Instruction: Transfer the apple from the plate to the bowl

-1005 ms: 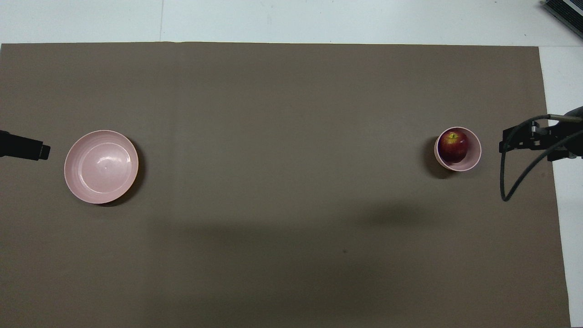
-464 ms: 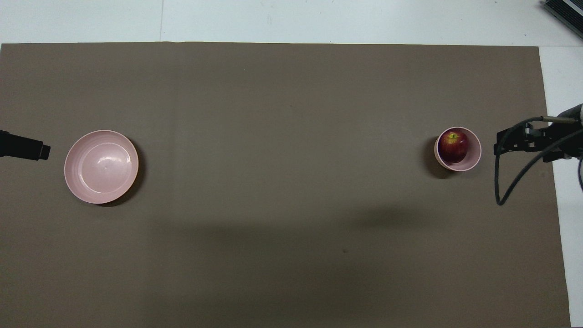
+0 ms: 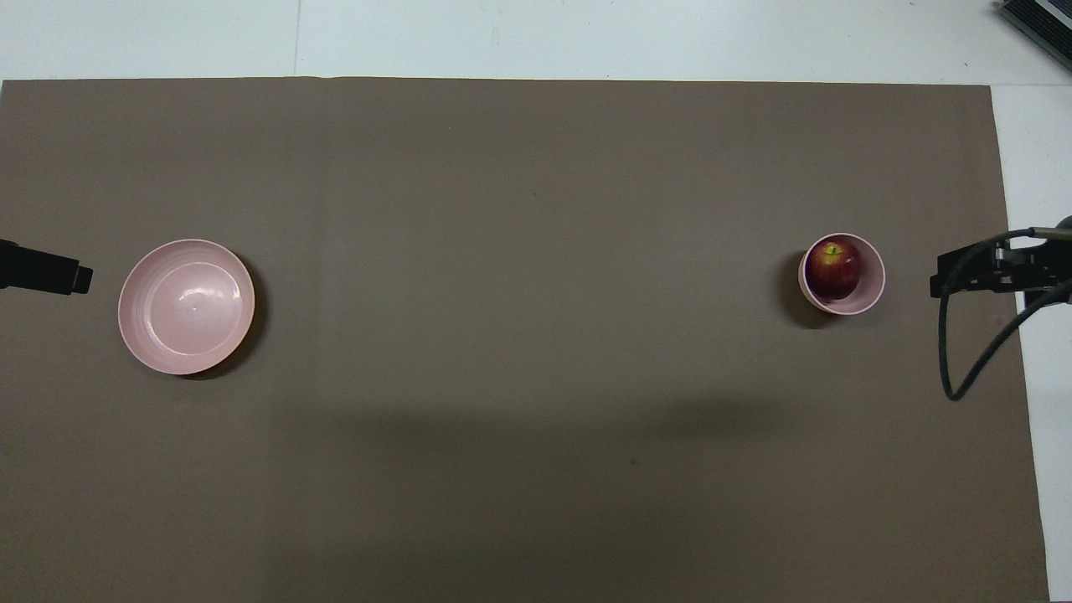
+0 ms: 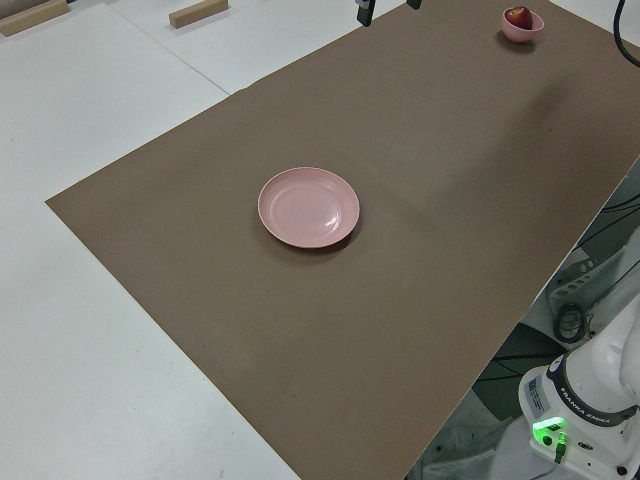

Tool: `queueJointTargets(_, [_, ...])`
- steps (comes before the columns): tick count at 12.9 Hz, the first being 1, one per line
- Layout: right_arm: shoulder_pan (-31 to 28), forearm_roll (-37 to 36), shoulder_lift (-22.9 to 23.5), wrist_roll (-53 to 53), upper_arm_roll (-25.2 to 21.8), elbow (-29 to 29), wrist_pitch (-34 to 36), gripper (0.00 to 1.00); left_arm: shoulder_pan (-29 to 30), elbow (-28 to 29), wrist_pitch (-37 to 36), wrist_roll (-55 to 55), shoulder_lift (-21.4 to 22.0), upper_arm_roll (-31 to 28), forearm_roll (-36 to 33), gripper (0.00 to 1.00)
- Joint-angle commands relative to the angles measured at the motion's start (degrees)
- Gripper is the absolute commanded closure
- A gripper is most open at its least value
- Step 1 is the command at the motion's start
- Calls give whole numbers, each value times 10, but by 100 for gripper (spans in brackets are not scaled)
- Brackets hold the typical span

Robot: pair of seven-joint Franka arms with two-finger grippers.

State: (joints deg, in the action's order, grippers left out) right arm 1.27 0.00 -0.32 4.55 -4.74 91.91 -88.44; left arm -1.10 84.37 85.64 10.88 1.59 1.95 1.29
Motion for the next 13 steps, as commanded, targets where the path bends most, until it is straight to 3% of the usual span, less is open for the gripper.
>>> queueJointTargets(1, [4,11,-6,-16,-6,-8,20,0,0,-5,-12,-2,3,-1,-9,0])
queueJointTargets(13, [5,10,-2,-20,-5,-47,67,0,0,-5,-12,-3,3,-1,-9,0])
